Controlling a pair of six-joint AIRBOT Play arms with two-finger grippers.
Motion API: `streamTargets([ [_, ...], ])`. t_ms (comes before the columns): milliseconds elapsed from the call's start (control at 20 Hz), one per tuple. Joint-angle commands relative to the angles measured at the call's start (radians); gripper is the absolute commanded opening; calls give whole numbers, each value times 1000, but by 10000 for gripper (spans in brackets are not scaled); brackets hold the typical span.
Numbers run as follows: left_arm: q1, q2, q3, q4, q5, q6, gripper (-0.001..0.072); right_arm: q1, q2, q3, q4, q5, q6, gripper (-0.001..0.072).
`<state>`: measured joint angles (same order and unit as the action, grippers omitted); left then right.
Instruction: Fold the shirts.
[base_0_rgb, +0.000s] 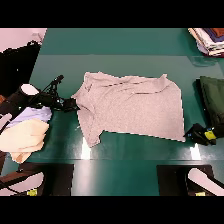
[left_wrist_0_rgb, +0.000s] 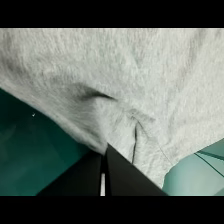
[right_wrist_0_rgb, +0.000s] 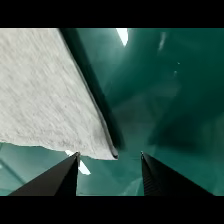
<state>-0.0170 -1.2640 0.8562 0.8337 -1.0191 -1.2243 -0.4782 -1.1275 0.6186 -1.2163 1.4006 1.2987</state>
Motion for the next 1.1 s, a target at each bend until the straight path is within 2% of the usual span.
streamTargets([
  [0, 0, 1, 2, -1, -2, 2, 21, -11, 3, -86, 75, -66, -36, 448],
  [50, 0, 1, 2, -1, -2, 2, 22, 12, 3, -89, 74, -84, -36, 446],
  [100, 0, 1, 2, -1, -2, 2, 22, 34, 3, -89, 74, -98, -36, 412],
  [150, 0, 1, 2, -1, -3, 2, 21, 56, 3, -89, 76, -112, -35, 323],
  [250, 0, 1, 2, 0, -3, 1, 21, 103, 3, -89, 75, -135, -35, 90],
  [300, 1, 1, 5, 1, -6, -3, 20, 122, 4, -88, 75, -143, -35, 10],
  [450, 1, 60, 49, 23, -21, -37, 20, 177, 7, -26, 75, -107, -35, 11],
  [600, 2, 204, 158, 58, -55, -70, 20, 225, 7, 175, 155, -26, -35, 11],
  [750, 2, 352, 334, 97, -73, -90, 21, 277, 7, 463, 274, 7, -34, 11],
  [900, 1, 448, 574, 158, -73, -112, 20, 334, 7, 821, 280, 12, -24, 11],
  [1050, 1, 462, 858, 170, -86, -121, 20, 356, 7, 1167, 279, 16, -16, 11],
])
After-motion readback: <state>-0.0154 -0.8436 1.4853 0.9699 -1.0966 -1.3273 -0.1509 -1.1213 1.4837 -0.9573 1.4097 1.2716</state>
